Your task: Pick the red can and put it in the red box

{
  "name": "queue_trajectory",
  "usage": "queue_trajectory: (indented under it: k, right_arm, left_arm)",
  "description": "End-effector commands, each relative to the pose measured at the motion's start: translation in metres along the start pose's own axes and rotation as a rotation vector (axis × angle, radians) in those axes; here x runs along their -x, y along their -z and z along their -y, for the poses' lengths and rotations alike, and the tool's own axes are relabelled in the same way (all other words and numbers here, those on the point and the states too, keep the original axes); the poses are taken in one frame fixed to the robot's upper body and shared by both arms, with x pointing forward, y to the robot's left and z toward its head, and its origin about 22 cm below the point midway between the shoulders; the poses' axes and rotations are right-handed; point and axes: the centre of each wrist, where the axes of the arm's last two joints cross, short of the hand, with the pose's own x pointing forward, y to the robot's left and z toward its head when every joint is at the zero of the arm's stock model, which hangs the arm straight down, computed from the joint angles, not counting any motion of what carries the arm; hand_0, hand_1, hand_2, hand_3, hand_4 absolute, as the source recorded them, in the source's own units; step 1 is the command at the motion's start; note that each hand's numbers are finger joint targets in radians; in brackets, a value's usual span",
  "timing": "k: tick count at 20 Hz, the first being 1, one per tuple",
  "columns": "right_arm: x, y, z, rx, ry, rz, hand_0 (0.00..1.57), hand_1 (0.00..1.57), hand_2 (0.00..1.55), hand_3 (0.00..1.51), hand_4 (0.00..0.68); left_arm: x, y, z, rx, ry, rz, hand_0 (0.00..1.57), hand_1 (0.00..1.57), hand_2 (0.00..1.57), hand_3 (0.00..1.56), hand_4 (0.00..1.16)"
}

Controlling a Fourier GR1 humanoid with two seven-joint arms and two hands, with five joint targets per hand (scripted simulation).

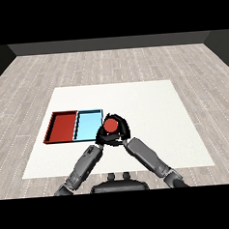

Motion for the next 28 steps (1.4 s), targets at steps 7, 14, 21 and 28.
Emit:
queue_trajectory:
  k: [7,14,21,28]
  right_arm:
    - [0.009,-0.001,-0.012,-0.034,-0.021,0.001,1.47,1.47,1.45,1.37,0.629]
    - [-0.005,0.01,-0.01,-0.027,0.006,-0.013,1.55,1.55,1.47,1.38,0.614]
    - [-0.006,0.01,-0.01,-0.018,0.038,0.003,1.43,1.43,1.44,1.38,0.618]
    - [0.001,0.0,-0.013,-0.058,0.004,-0.006,0.0,0.0,0.0,0.0,0.0]
  left_arm:
    - [0.0,-0.002,-0.007,-0.2,0.108,-0.019,0.61,0.61,0.63,0.0,0.61]
    - [0.002,0.01,0.018,-0.232,0.125,-0.08,1.51,1.51,1.47,1.39,0.88]
    - [-0.003,0.006,0.008,-0.304,0.146,-0.014,1.57,1.57,1.52,1.41,0.96]
    - [-0.011,0.014,0.007,-0.327,0.168,0.021,1.57,1.57,1.53,1.45,1.12]
